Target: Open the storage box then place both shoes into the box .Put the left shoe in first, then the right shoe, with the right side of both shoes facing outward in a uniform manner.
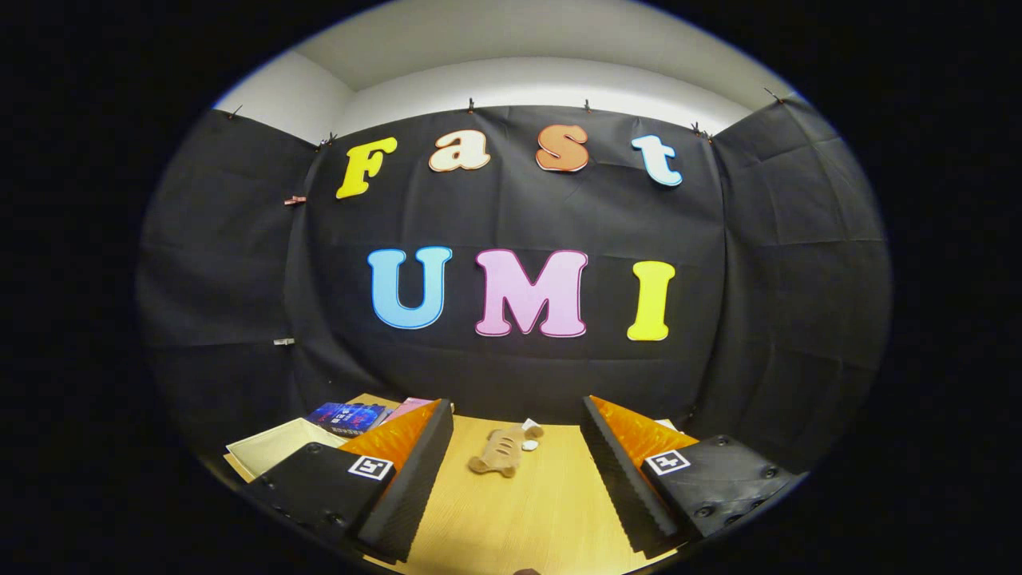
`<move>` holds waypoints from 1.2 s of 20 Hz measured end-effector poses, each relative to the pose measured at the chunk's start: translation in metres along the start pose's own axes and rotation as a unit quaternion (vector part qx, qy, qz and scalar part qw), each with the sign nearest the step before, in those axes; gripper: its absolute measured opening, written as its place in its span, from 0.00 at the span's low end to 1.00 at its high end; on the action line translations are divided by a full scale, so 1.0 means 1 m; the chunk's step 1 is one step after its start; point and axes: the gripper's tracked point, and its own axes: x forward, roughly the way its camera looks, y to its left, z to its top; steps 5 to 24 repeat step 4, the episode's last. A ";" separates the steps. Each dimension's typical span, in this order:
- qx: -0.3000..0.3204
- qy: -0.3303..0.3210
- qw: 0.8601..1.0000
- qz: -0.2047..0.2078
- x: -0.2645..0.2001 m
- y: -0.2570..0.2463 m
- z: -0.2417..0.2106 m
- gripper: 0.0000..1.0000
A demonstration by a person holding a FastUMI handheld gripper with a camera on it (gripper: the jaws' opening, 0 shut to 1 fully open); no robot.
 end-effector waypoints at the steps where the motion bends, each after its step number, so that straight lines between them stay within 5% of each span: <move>1: 0.010 -0.005 1.000 -0.004 -0.003 -0.004 0.002 0.98; 24: 0.033 -0.006 0.999 -0.012 -0.010 -0.012 -0.002 0.98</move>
